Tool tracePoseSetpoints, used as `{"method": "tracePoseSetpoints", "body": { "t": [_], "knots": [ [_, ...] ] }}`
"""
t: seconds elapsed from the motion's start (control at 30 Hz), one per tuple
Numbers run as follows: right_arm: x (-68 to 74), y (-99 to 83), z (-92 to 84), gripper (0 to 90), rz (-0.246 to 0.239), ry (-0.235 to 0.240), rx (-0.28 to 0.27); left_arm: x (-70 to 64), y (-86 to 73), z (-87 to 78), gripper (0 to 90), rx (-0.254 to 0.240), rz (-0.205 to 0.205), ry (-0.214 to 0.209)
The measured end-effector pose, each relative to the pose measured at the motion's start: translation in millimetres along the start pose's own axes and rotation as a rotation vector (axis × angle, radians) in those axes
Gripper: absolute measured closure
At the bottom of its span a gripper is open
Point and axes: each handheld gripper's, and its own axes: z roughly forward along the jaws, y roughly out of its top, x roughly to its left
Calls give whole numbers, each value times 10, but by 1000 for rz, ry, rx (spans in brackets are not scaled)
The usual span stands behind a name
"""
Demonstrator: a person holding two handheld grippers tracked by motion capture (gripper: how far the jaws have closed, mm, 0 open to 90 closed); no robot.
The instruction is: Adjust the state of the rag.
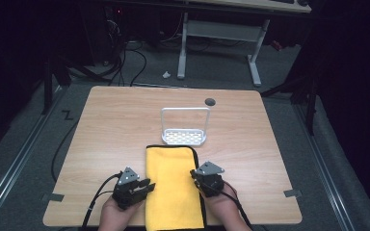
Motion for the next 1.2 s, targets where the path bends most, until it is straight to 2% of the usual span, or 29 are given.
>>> {"method": "tracePoseSetpoints", "body": {
  "t": [0.07,0.17,0.33,0.5,0.57,0.6,0.67,0.73,0.8,0.87,0.93,0.97,1.1,1.2],
  "knots": [
    [3,-22,83,900,-13,-2,28,-13,-10,-5,679,9,13,15],
    [19,-80,37,900,-20,-6,13,-30,-26,-13,677,15,20,12],
    [32,-214,-121,900,-33,4,17,-125,-61,-36,658,32,31,-40],
    [14,-383,-304,895,-18,28,12,-276,-103,-57,657,58,55,-99],
    [-4,-429,-348,893,-13,36,10,-308,-106,-60,639,66,82,-121],
    [-19,-439,-359,891,-11,39,11,-307,-98,-63,635,66,81,-125],
    [-45,-446,-360,889,8,55,10,-264,-70,-88,621,50,54,-129],
    [-62,-444,-353,885,14,67,10,-180,-38,-115,602,20,26,-108],
    [-73,-446,-350,880,15,76,7,-59,-3,-107,560,-11,-24,-91],
    [-81,-447,-347,881,24,82,4,82,42,-62,493,-40,-82,-97],
    [-83,-444,-346,880,20,83,7,189,105,-3,450,-35,-139,-84],
    [-79,-444,-347,881,19,80,7,213,139,27,435,-44,-151,-81],
    [-61,-447,-348,880,12,68,4,265,302,203,387,-39,-158,-42],
    [-64,-448,-348,877,11,69,3,311,434,345,371,-14,-154,-12]
  ]
}}
